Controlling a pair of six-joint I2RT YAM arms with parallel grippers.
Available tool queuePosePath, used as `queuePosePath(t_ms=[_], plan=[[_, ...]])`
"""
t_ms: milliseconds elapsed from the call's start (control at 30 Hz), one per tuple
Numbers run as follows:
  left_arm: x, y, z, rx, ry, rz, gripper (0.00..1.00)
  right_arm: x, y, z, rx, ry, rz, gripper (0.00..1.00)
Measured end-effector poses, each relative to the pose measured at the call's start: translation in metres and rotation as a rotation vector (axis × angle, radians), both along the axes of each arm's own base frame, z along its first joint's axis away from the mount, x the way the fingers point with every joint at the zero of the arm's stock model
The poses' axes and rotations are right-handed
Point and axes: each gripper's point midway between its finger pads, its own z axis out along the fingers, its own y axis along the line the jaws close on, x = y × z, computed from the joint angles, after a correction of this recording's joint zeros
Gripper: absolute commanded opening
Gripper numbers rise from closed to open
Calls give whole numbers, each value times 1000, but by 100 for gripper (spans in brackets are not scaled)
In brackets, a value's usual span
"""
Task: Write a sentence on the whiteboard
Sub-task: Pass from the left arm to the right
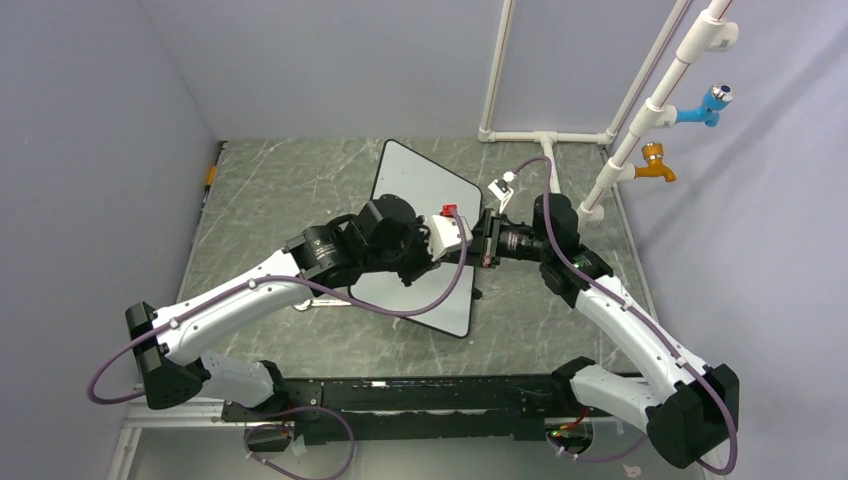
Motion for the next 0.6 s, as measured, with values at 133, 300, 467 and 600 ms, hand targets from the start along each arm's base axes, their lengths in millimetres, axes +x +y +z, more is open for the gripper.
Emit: queuePosePath(t_ms=[133,300,467,600], plan=[[4,-4,6,-28,-37,-6,57,-6,3,0,-3,10,21,0],[4,-1,18,-54,-77,-15,60,-10,4,7,-10,17,36,0],[-1,7,23,-52,-84,-25,52,-11,3,21,-2,-14,37,0],[-8,13,23,-49,-75,-46,46,-13,2,24,3,-21,37,0]])
